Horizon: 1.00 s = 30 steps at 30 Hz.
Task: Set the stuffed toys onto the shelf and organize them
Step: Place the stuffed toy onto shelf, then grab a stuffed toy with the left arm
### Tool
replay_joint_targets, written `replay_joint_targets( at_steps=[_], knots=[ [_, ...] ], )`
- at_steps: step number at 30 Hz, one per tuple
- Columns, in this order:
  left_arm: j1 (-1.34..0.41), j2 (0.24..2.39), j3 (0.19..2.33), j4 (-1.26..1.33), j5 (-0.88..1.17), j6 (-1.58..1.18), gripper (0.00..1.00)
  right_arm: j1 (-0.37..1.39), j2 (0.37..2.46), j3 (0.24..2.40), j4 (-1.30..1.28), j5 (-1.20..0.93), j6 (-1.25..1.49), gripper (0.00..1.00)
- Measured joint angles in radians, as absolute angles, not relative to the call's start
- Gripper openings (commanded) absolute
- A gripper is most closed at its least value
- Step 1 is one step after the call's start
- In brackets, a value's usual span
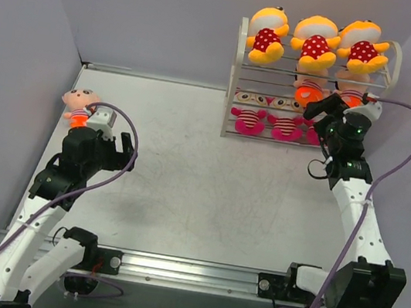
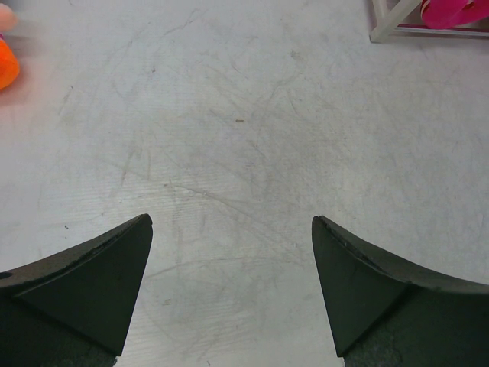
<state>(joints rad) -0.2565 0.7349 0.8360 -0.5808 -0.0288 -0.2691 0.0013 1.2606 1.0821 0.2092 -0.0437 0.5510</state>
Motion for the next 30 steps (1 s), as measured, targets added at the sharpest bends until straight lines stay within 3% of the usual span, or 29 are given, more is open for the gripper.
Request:
replay_joint_targets(
  at_steps=[9,18,30],
  knots=[
    [-0.249,0.735,0.836,-0.581,-0.029,-0.269,0.94,-0.019,1.01,1.119,-0.04,-0.049,0.455,0.99],
    [-0.227,0.75,0.836,-0.581,-0.039,-0.274,0.94,-0.019,0.846,1.192,-0.167,-0.063,0.374,0.99],
    [-0.144,0.826,0.832,-0.58,-0.043,-0.305,0.94,0.073,0.656,1.118,-0.168,-0.096,0.278,0.99]
  ],
)
